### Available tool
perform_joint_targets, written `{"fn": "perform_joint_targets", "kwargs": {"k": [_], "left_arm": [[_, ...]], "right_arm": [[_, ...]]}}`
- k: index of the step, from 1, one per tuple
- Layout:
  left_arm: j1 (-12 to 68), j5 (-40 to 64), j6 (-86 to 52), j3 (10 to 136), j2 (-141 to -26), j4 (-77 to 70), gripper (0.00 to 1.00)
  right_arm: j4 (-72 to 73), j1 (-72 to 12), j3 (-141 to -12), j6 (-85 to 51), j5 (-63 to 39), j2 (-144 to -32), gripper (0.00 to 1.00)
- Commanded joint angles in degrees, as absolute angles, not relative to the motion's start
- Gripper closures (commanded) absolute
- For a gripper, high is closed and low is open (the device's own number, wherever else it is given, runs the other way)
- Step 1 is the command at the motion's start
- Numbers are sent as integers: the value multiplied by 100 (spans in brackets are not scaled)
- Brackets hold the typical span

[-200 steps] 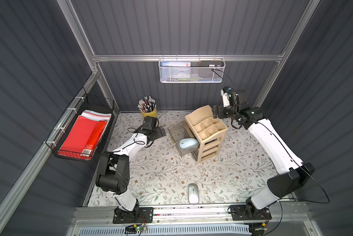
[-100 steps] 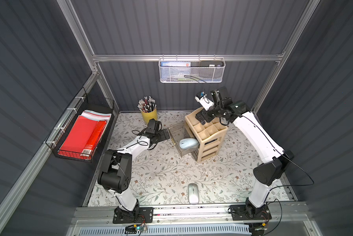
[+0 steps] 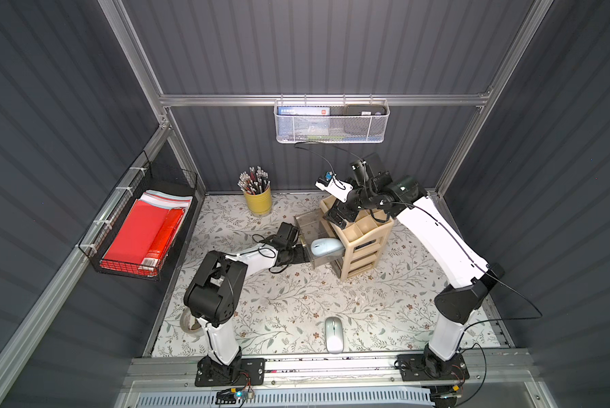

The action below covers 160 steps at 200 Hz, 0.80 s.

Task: Take the mice out of the drawer
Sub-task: Adjust the storage box at the center of the board.

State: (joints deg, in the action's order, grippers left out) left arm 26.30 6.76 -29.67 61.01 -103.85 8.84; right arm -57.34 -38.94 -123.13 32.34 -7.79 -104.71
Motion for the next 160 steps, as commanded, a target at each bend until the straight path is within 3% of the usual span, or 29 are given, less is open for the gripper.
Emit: {"fn": "perform_joint_targets", "kwargs": {"k": [1, 102, 160], "left_arm": [[2602, 1027, -2943, 6532, -10207, 835, 1], [2380, 1725, -2710, 7772, -10994, 888, 1], [2127, 1666, -2416, 8115, -11090, 1046, 1]], "right_arm": [[-5911, -3947, -12248, 3637, -706, -10532, 1], [-5257, -4258, -11001, 4462, 299, -10698, 1], [-4872, -4509, -10258, 4649, 291, -10462, 1]]}}
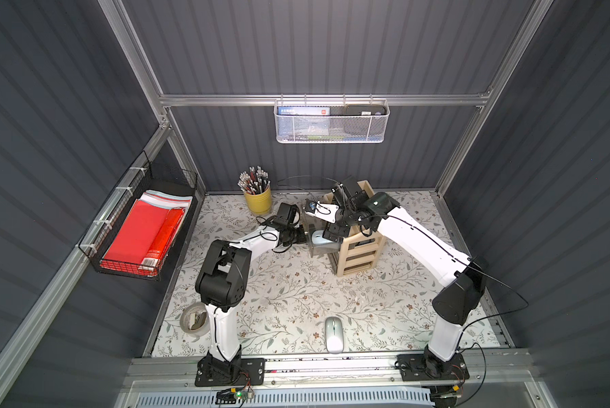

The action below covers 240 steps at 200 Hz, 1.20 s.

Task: Take the mice out of the drawer
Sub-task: Adjust the storage box at the center of the board.

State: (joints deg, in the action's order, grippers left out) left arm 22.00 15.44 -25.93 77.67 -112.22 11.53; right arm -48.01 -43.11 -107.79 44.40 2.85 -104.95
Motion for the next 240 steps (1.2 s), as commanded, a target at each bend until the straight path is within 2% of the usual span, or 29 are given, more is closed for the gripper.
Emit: {"fn": "perform_joint_targets", "kwargs": {"k": [1, 35, 73, 93, 107, 146, 169, 197, 220, 240], "left_arm": [[2127, 1672, -2412, 8127, -11087, 1046, 1], [2132, 1714, -2391, 8209, -11016, 1036, 1], [2129, 1686, -2408, 8026, -10966, 998, 1], [2119, 1513, -2407, 8036, -10900, 1088, 1], [2064, 919, -2511, 8047, -10762, 1160, 1], [1477, -214, -2867, 8247, -10447, 1736, 1], [1430, -1072, -2726, 8808, -10528, 2367, 1], [1420, -1479, -2484, 9230, -10780, 2936, 1], [1424, -1931, -2073, 9139, -10499, 2665, 5], [1426, -1969, -1227, 8938, -9743, 2117, 7]], "right_arm": [[-4866, -4518, -10240, 4649, 299, -10456, 1], [-4898, -4641, -10351, 4608, 392, -10421, 1], [-5327, -4578, -11876, 4071, 3, -10911, 1], [-5663, -4492, -12827, 3810, -626, -11178, 1], [-5610, -4491, -13019, 3698, -713, -11148, 1], [-4686, -4058, -12539, 2789, 240, -10574, 1], [-4213, -3392, -12013, 2198, 262, -10049, 1], [-3989, -2920, -11155, 1976, 432, -9533, 1], [-4031, -2577, -10707, 1707, 626, -9330, 1], [-3809, -2267, -10161, 1527, 476, -9025, 1]]}}
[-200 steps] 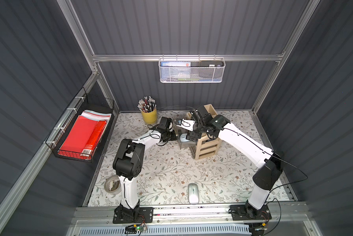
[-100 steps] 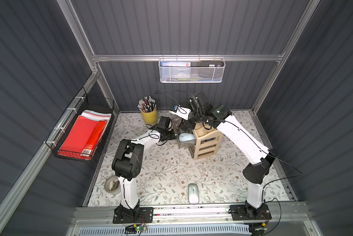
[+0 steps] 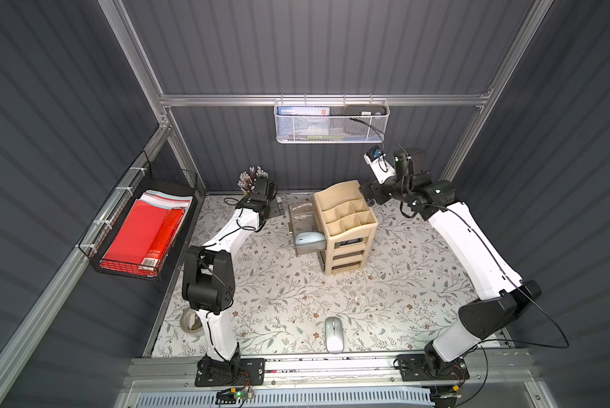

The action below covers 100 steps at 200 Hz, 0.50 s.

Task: Take the mice out of the drawer
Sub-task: Adjust the storage box at the center of the board.

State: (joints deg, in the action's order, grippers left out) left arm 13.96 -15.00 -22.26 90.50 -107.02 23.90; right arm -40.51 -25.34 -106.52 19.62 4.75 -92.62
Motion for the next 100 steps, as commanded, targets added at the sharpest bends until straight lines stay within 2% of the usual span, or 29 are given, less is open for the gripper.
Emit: {"fn": "perform_joint_targets", "kwargs": {"k": [1, 33, 45, 60, 69, 100], "left_arm": [[1425, -1951, -1176, 8943, -9706, 2131, 7], [1422, -1187, 257, 9483, -9086, 1702, 7], [1430, -447, 923, 9635, -8999, 1698, 8], [1446, 392, 1741, 9965, -9105, 2102, 15], [1507, 758, 2122, 10011, -9177, 2287, 15], [1884, 656, 3212, 10378, -9728, 3075, 21]], "right_arm": [[-3798, -2254, -10139, 1524, 453, -9013, 1], [-3662, -1939, -9685, 1370, -184, -8772, 1], [-3677, -1882, -9600, 1318, -345, -8763, 1], [-3600, -1754, -9429, 1213, -508, -8723, 1], [-3528, -1679, -9287, 1157, -615, -8672, 1], [-3299, -1501, -8887, 1173, -773, -8455, 1]]}}
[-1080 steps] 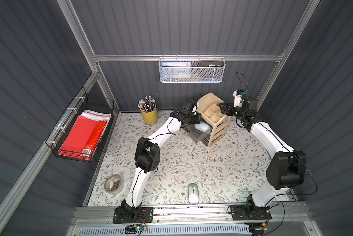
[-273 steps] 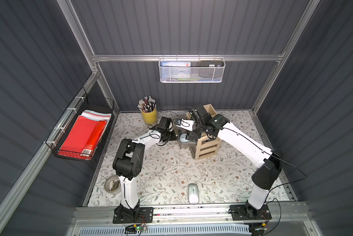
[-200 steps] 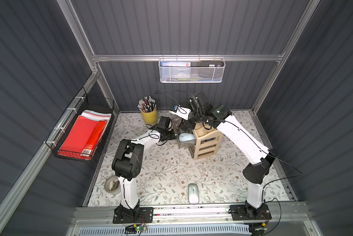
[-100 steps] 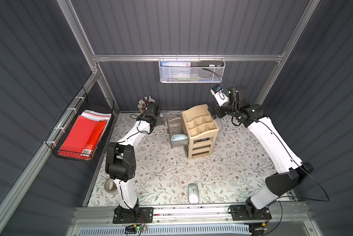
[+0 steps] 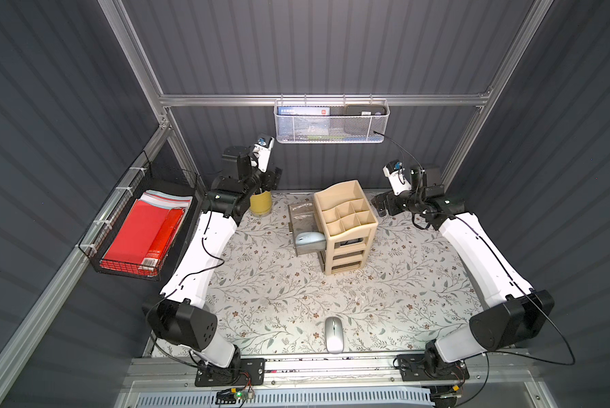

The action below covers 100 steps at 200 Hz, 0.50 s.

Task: Take the mice out of the drawer
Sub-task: Adjust the storage box at the center of the board.

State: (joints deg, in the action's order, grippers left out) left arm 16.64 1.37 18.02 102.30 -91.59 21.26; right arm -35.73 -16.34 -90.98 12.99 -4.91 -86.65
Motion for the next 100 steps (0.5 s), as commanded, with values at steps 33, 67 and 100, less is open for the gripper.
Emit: {"fn": "perform_joint_targets", "kwargs": {"k": [33, 67, 100], "left_arm": [[2298, -117, 3673, 10688, -10274, 3563, 25], [2909, -939, 3788, 11342, -10782, 4032, 31], [3343, -1565, 3371, 11397, -10811, 4306, 34]], "right_arm": [[-3115, -1313, -8764, 1132, -1247, -8341, 1], [-3044, -1198, -8684, 1102, -1373, -8436, 1], [-3001, -1117, -8603, 1119, -1407, -8447, 1]]}}
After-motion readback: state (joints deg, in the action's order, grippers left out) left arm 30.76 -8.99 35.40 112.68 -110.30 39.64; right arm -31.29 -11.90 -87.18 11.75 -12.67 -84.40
